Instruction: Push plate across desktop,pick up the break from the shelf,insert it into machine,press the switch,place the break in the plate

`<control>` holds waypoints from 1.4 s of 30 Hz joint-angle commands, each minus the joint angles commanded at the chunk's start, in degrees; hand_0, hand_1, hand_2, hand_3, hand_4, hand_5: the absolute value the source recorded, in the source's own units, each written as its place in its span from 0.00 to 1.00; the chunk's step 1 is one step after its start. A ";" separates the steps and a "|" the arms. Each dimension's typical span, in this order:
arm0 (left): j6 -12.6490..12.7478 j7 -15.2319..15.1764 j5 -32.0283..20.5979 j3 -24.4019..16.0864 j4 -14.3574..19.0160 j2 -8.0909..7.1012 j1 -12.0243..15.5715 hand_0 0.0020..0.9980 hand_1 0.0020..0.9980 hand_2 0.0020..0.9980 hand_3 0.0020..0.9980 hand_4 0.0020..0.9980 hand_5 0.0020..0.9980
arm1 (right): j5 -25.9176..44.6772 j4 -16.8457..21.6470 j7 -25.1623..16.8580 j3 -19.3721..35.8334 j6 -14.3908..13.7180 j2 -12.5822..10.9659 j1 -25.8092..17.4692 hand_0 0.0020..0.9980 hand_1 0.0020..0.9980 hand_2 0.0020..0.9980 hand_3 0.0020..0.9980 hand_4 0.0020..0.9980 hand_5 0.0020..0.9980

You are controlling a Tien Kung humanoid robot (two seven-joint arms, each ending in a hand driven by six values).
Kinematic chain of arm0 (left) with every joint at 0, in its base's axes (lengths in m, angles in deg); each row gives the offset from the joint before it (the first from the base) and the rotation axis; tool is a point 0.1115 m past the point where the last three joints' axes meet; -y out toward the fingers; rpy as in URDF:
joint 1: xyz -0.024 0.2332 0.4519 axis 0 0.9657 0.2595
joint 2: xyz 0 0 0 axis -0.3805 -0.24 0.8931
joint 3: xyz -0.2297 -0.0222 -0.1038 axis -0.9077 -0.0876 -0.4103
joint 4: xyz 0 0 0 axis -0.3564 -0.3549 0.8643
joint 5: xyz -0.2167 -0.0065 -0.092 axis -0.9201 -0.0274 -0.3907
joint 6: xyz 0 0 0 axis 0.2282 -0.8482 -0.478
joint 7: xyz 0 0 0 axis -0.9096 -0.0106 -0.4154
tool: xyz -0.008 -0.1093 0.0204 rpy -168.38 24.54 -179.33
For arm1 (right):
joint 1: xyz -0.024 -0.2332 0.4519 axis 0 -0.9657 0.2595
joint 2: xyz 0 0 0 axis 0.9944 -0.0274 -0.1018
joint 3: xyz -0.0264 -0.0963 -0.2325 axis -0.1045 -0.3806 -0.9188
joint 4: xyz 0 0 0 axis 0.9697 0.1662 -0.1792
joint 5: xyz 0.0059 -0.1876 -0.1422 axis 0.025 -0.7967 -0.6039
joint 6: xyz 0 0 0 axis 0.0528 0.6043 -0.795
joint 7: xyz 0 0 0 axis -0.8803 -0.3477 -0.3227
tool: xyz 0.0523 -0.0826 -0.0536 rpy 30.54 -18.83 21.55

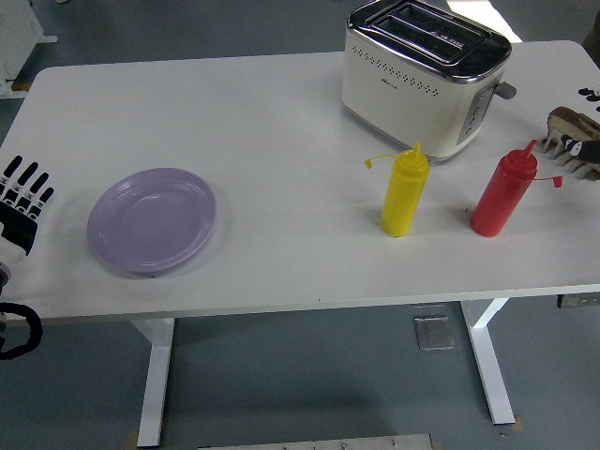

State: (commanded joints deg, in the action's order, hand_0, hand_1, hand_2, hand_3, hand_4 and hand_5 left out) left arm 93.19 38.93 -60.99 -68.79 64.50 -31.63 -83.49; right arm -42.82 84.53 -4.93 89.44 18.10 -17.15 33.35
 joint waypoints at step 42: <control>-0.74 0.58 -4.24 12.03 -3.27 2.61 -3.40 0.87 0.81 0.76 0.77 0.83 1.00 | -3.69 -5.36 -2.14 -3.20 -8.09 1.13 2.07 0.64 0.64 0.52 0.52 0.60 0.07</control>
State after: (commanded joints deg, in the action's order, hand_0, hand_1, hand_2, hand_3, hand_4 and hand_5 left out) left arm 92.45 39.51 -65.23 -56.77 61.22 -29.02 -86.88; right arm -46.51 79.16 -7.07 86.25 10.01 -16.01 35.42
